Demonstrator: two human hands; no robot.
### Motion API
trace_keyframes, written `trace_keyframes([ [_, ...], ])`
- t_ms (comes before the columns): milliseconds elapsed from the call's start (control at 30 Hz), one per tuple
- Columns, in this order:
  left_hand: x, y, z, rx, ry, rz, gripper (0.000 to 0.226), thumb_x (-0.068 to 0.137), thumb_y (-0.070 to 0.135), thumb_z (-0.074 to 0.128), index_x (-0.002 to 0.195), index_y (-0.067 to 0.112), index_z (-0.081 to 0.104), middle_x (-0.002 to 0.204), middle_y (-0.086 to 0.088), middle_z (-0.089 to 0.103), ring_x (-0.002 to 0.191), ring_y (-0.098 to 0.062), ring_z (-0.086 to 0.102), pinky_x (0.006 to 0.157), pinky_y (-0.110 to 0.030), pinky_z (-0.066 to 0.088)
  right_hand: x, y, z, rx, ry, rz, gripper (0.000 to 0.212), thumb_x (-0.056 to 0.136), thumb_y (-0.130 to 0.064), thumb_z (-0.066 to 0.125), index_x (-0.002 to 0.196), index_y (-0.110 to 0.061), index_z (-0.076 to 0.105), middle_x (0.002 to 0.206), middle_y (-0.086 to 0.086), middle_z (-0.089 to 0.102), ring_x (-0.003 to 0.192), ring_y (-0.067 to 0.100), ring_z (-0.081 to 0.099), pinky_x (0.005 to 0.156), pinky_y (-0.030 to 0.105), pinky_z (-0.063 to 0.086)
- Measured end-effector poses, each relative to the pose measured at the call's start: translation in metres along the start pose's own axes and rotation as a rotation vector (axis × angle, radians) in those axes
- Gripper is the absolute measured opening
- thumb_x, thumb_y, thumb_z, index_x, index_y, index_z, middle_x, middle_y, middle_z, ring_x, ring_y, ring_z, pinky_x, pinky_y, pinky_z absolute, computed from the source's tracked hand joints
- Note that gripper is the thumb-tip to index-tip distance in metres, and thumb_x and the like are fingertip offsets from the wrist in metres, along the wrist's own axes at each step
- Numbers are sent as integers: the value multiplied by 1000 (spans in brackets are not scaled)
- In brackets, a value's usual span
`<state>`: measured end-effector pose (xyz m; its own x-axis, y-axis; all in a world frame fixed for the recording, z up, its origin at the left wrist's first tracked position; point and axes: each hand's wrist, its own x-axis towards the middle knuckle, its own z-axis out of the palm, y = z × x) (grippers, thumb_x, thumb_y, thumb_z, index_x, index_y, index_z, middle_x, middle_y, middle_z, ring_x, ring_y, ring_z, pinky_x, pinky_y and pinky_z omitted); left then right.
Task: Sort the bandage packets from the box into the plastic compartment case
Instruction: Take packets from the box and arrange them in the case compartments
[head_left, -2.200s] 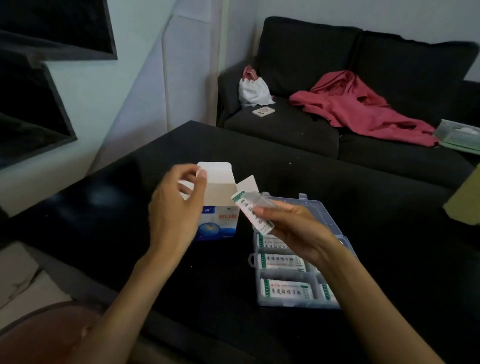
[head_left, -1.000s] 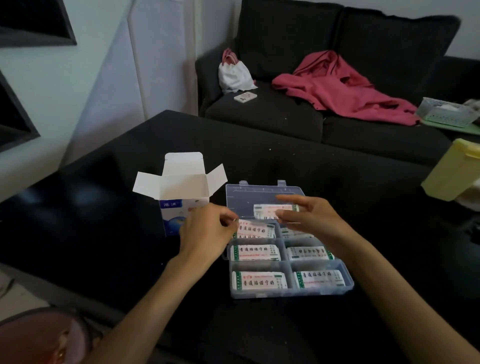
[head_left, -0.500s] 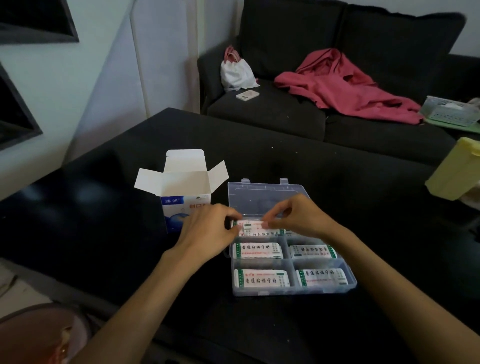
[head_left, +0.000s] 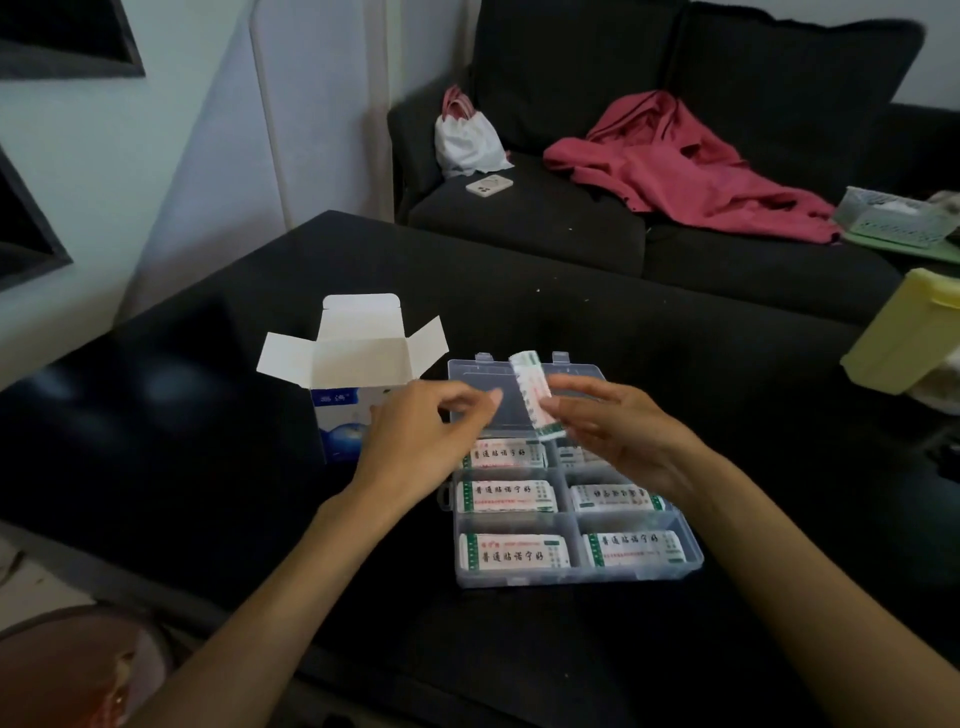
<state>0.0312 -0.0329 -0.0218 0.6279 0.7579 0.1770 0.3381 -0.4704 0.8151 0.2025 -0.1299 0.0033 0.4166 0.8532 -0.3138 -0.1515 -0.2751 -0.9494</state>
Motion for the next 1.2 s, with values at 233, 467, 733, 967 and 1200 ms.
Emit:
trace_keyframes([
  [233, -2, 26, 19, -386, -179, -120, 19, 85, 20, 66, 104, 19, 69, 89, 9, 71, 69, -4, 66, 55, -10, 47, -19, 16, -1, 151, 147, -61, 48, 76, -16, 73, 122, -20, 57, 103, 1, 72, 95, 9, 68, 85, 23, 49],
  [467, 5, 38, 34, -26, -233, -32, 17, 87, 28, 65, 102, 34, 71, 98, 18, 69, 86, -1, 65, 82, -32, 54, -51, 1, -46, -135, 202, -95, 27, 80, -19, 68, 106, -25, 63, 100, 1, 71, 92, 13, 68, 82, 29, 53],
  [733, 21, 48, 46, 242, -204, -78, 14, 88, 34, 63, 100, 33, 71, 100, 16, 69, 93, -1, 61, 75, -24, 43, -31, 3, -65, -502, 251, -227, 22, 75, -9, 74, 91, -22, 67, 85, -4, 71, 78, 4, 69, 69, 19, 56],
  [967, 33, 50, 56, 506, -236, -30, 18, 90, 35, 60, 104, 30, 71, 106, 13, 69, 97, -8, 63, 74, -24, 42, -1, 20, -76, -700, 149, -298, 23, 76, -6, 74, 83, -27, 65, 81, -5, 69, 75, -1, 67, 67, 11, 52],
  [1200, 38, 47, 60, 565, -339, 31, 21, 88, 37, 62, 108, 33, 67, 102, 9, 64, 81, -6, 52, 71, -24, 42, 6, 20, -80, -881, 78, -347, 20, 78, -14, 73, 85, -31, 65, 82, -11, 67, 74, 2, 63, 67, 20, 53],
])
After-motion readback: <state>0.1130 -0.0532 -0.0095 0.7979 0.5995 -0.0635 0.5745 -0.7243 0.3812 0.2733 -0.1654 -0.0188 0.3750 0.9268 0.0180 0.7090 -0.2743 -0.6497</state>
